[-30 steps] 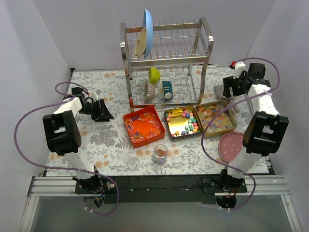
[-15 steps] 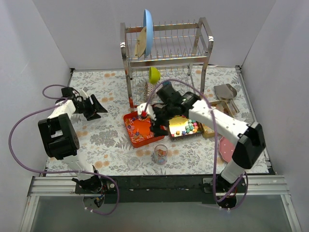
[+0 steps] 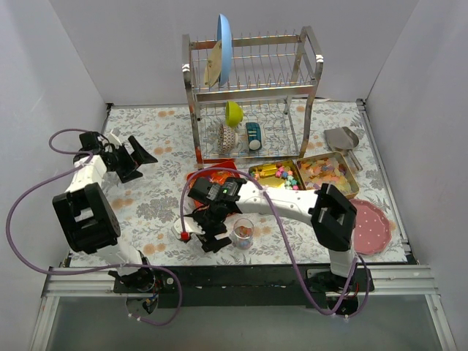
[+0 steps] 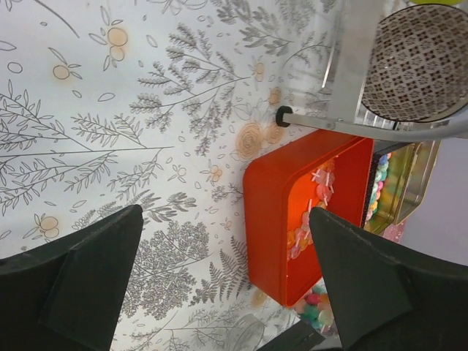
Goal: Pack the candies
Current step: Pick up the box lid from the center of the board, then close the bottle lid on the packing bottle.
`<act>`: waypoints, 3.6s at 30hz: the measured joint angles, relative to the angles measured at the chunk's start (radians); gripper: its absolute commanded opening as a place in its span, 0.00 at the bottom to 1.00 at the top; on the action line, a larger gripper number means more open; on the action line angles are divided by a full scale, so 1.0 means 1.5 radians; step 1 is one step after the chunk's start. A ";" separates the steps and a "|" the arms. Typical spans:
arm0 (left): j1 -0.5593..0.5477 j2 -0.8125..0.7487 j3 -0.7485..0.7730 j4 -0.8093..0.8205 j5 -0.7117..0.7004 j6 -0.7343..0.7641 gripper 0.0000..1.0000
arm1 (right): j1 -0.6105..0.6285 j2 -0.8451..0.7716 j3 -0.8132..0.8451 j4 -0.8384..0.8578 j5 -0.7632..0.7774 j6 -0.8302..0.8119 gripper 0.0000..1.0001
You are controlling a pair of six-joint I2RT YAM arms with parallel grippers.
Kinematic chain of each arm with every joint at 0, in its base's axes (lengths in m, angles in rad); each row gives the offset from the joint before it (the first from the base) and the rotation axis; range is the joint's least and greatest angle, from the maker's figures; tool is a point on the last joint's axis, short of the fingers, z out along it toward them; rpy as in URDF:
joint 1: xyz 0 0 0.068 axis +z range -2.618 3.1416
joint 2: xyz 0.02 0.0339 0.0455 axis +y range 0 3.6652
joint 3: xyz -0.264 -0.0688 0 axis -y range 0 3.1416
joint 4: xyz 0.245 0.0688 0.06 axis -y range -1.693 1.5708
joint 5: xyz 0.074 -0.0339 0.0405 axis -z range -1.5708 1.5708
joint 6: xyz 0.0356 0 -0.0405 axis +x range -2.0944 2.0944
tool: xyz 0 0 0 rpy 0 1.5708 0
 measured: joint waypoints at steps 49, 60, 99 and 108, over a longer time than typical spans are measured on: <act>0.028 -0.148 -0.113 0.087 0.083 0.036 0.98 | 0.018 0.089 0.105 -0.018 0.155 -0.005 0.58; -0.126 -0.164 0.029 0.150 0.317 -0.116 0.98 | -0.112 -0.127 0.116 -0.187 0.189 0.005 0.61; -0.281 -0.503 -0.191 0.140 -0.077 -0.130 0.98 | -0.049 -0.226 -0.132 -0.123 0.145 0.074 0.63; -0.259 -0.515 -0.217 0.145 -0.075 -0.136 0.97 | -0.040 -0.227 -0.138 -0.094 0.172 0.091 0.64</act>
